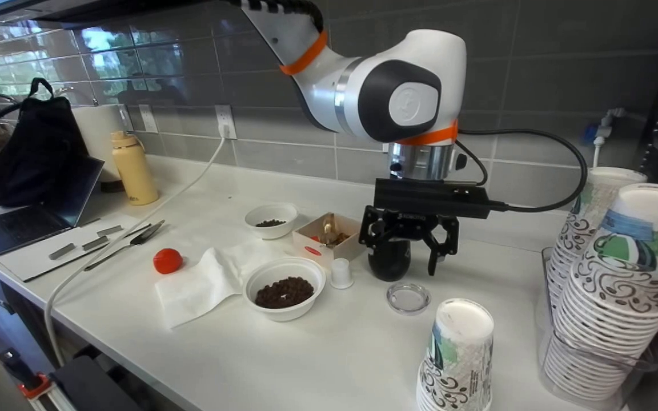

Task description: Put the clear lid on top of the black thermos.

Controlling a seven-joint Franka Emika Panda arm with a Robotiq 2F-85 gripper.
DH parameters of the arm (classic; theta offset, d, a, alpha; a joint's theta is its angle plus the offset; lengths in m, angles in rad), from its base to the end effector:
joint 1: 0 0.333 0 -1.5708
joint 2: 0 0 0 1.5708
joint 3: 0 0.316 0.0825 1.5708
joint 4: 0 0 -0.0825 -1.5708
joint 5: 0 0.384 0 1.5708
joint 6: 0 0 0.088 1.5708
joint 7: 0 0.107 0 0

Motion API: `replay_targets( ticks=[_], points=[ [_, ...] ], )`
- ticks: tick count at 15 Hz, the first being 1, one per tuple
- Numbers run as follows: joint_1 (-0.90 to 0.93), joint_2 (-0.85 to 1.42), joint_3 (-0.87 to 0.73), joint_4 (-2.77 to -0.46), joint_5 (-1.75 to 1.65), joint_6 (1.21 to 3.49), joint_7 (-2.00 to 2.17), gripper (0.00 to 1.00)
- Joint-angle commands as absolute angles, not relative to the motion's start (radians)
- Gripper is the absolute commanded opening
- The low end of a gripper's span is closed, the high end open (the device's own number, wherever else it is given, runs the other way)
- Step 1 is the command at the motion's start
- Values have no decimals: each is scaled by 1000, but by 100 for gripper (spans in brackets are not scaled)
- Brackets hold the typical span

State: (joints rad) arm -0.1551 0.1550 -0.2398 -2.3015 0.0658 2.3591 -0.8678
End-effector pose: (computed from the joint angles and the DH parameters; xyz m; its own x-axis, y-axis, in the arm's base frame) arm 0.4751 -0.1979 0.2745 0.9087 0.4137 -0.0556 0.4095 -0.9093 -0.0736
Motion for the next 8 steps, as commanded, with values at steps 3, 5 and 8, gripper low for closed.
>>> replay_targets(
  ticks=[3, 5, 8],
  points=[
    [-224, 309, -165, -2196, 86, 2377, -883, 100],
    [-239, 343, -145, -2182, 81, 2386, -877, 100],
    [-251, 384, -124, -2166, 62, 2392, -865, 100]
  ],
)
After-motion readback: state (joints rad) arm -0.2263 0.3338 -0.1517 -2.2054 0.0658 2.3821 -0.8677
